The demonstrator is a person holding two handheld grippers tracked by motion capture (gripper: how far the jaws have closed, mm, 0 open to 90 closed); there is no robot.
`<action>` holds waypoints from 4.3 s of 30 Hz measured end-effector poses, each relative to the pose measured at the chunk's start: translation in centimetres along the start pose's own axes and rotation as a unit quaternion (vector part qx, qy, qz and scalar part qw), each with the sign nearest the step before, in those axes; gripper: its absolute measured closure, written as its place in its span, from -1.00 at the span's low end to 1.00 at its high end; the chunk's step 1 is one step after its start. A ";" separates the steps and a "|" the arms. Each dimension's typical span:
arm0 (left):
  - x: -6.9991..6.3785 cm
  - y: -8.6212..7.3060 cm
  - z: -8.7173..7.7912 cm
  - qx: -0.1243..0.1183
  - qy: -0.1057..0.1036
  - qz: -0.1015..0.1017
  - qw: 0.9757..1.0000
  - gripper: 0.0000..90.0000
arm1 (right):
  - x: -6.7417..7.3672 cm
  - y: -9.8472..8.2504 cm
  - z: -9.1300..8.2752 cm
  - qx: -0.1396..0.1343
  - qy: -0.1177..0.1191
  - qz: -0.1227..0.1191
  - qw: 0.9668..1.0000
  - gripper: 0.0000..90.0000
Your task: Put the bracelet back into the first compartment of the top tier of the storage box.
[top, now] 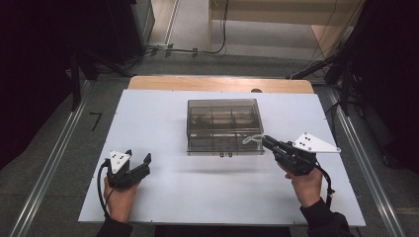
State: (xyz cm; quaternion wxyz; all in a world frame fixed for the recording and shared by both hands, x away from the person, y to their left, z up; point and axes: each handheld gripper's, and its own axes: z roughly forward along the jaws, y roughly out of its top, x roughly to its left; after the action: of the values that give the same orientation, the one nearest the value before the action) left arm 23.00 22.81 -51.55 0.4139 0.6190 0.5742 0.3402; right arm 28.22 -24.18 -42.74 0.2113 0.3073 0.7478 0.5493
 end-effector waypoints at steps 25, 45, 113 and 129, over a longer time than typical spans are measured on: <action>0.0 0.0 0.0 -0.001 -0.001 0.000 1.000 -0.34 | 1.3 0.8 2.1 0.002 0.023 -0.006 1.000 0.83; 0.0 0.0 -0.1 -0.002 -0.002 0.000 1.000 -0.34 | 2.1 1.3 3.6 0.000 0.032 -0.008 0.999 0.83; 0.0 0.0 -0.1 -0.002 -0.005 0.000 1.000 -0.34 | 6.5 1.1 9.4 0.049 0.078 -0.034 0.995 0.83; 0.0 0.0 -0.2 -0.003 -0.006 0.000 1.000 -0.34 | 7.1 1.0 10.3 0.070 0.092 -0.034 0.993 0.68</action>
State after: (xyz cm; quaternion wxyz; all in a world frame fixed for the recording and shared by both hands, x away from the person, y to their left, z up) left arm 22.88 22.85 -51.46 0.4188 0.6200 0.5707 0.3382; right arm 30.06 -11.97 -44.76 0.1376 0.2439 0.8108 0.5141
